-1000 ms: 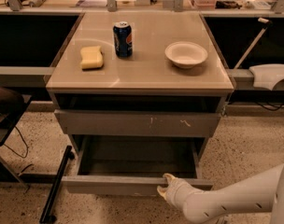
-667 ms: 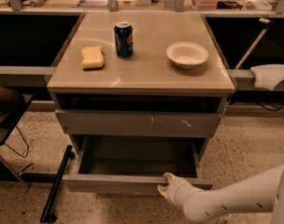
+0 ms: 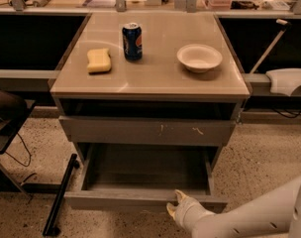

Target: Open middle drawer

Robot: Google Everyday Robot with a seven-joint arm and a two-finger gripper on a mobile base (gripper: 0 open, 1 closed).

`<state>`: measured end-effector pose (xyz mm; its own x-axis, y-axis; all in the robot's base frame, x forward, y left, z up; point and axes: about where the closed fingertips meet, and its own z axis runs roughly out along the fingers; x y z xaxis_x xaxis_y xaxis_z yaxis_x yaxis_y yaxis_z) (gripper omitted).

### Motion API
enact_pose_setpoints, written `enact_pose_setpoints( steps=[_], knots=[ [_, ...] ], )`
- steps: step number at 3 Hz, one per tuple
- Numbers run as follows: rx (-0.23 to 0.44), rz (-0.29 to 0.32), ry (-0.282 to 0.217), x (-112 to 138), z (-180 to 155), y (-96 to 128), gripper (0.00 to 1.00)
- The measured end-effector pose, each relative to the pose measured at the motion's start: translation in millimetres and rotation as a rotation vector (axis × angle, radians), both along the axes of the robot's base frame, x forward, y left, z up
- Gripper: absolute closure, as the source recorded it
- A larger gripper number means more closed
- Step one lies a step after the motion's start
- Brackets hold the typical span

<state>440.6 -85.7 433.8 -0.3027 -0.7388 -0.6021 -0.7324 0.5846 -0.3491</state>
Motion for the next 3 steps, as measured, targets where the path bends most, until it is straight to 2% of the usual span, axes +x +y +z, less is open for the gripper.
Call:
enact_pose_setpoints(
  steps=[1,2,3],
  knots=[
    [-0.001,-0.011,-0.003,-14.7,-0.7,1.1,1.00],
    [-0.005,-0.115,0.006,-51.5,0.4,-25.6,1.00],
    [-0.006,-0.120,0.008,-51.4,7.7,-25.4,1.00]
  ],
)
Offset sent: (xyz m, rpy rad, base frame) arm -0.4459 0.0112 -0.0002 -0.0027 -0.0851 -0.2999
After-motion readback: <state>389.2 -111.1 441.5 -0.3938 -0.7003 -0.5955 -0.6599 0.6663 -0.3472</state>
